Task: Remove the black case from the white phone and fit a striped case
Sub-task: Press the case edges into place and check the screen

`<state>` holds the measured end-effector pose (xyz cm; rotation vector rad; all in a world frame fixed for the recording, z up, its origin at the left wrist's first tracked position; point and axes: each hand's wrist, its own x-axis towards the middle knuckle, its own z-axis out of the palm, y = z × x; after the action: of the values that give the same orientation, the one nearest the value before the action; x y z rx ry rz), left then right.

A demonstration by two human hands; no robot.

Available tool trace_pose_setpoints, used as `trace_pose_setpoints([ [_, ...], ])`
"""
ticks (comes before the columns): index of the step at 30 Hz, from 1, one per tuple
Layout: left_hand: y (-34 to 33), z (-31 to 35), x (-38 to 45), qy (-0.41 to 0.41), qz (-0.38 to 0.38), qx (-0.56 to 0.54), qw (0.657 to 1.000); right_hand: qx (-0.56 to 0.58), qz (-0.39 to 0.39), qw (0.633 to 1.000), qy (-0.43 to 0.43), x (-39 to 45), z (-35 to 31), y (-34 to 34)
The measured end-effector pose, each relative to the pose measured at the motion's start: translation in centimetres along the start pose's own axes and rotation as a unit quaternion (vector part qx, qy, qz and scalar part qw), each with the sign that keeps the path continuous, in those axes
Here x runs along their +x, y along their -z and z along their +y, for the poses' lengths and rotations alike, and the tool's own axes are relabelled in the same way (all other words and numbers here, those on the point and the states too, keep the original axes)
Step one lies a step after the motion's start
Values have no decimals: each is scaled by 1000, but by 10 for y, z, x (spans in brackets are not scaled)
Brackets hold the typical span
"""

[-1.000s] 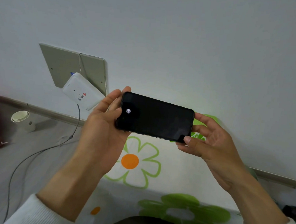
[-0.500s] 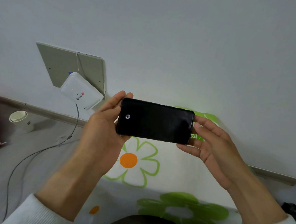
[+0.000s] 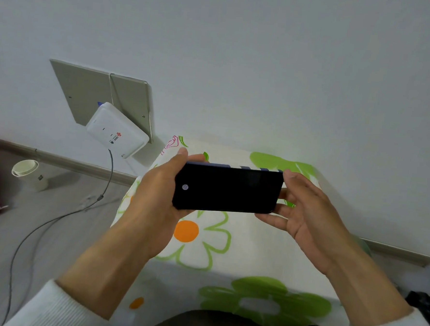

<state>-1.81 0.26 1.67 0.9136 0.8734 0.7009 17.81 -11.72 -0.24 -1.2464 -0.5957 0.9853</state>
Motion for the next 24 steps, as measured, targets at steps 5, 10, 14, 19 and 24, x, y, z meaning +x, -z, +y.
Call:
trace_pose_setpoints([
  [5, 0, 0, -1, -5, -17, 49, 999, 8, -3, 1000, -12, 0, 0, 1],
  [10, 3, 3, 1, -3, -49, 141, 989, 11, -15, 999, -38, 1, 2, 3],
  [14, 7, 7, 5, 11, -68, 198, 978, 2, -11, 998, -57, 1, 5, 4],
  [19, 12, 8, 7, 18, -100, 252, 962, -28, -9, 997, -66, 1, 5, 4],
  [24, 20, 8, 10, 16, -156, 279, 948, -41, -25, 996, -77, 3, 1, 8],
])
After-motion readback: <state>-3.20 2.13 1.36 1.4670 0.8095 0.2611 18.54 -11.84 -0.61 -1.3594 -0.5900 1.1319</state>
